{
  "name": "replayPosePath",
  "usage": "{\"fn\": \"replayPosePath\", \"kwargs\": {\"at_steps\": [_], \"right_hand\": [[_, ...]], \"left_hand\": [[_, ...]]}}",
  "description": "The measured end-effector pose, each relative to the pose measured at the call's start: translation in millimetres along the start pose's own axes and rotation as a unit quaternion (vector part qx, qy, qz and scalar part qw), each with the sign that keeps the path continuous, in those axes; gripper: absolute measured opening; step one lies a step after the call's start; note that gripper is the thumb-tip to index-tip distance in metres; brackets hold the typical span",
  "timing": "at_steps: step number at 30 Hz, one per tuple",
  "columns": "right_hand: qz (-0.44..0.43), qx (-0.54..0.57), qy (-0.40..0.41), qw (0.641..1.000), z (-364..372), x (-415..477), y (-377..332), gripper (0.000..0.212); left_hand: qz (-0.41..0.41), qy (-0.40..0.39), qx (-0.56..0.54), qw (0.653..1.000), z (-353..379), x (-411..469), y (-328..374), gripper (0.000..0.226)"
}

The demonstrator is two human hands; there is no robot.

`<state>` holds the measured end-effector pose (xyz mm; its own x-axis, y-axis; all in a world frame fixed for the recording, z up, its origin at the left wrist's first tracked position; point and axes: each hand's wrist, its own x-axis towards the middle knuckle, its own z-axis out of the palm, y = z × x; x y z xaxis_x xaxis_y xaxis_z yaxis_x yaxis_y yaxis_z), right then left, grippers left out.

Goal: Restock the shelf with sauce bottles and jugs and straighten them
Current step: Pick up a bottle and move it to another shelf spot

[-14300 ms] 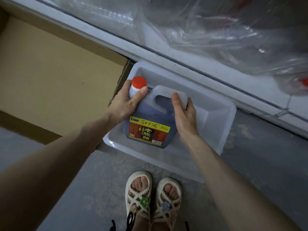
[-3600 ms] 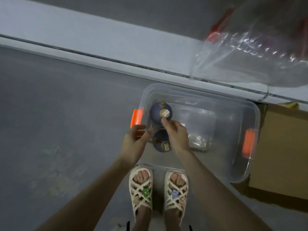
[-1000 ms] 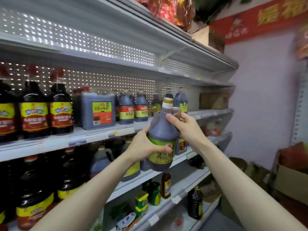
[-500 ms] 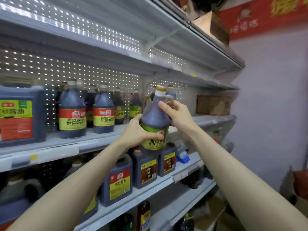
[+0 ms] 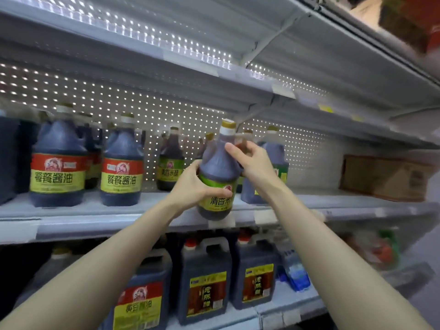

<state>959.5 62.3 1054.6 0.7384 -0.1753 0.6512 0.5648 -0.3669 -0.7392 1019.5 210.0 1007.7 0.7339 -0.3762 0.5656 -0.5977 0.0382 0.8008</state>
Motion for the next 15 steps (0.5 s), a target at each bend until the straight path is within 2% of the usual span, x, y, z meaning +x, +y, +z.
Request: {"fn": "replayPosePath", "kwargs": {"at_steps": [7, 11, 15], "right_hand": [[-0.027, 0.073, -0.071, 0.994, -42, 78, 50, 0.013], [-0.046, 0.072, -0.112, 0.99, -44, 110, 67, 0.002], [-0.047, 0.092, -0.135, 0.985, -41, 127, 84, 0.002]], "left_hand": [[-0.034, 0.073, 0.023, 0.997, 45, 60, -12, 0.07], [-0.05, 0.101, 0.033, 0.993, 52, 78, -14, 0.063], [-0.072, 0.117, 0.045, 0.99, 57, 88, -22, 0.06]]}}
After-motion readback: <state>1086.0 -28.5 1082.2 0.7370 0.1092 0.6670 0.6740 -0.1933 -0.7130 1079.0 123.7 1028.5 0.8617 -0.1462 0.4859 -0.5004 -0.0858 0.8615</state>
